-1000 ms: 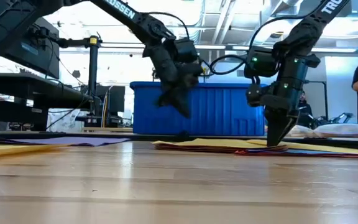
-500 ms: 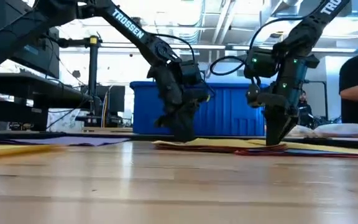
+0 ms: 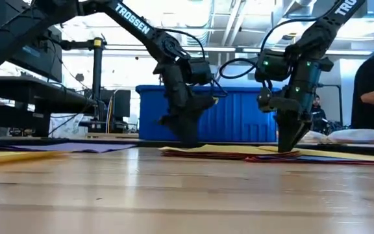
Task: Organize paper
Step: Stack the yellow colored paper on top of the other yellow colored paper
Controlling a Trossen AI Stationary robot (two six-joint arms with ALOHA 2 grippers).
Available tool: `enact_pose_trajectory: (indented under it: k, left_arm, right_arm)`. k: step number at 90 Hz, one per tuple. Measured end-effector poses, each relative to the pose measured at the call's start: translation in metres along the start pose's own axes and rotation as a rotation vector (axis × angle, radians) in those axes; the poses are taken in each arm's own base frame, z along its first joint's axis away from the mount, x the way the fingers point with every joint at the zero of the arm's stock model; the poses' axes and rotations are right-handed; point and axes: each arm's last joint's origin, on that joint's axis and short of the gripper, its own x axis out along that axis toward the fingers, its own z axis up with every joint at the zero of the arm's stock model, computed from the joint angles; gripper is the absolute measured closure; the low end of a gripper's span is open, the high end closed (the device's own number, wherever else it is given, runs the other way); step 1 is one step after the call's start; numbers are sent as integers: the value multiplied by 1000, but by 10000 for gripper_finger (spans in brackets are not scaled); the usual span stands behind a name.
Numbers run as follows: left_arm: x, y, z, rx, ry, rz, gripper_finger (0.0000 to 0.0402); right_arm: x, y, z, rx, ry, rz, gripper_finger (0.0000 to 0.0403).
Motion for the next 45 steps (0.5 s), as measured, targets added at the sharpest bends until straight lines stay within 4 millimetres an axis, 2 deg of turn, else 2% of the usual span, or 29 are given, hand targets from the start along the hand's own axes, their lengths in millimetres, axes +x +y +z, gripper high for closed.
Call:
enact_pose_trajectory:
  k: [18,45]
  left_arm:
    - [12,-12,-11,15,16,-36,267]
    - [11,-14,-14,-25,32,-14,267]
  right_arm:
    - [0,0,0,-2,-1,0,280]
    - [0,0,0,-2,-2,1,280]
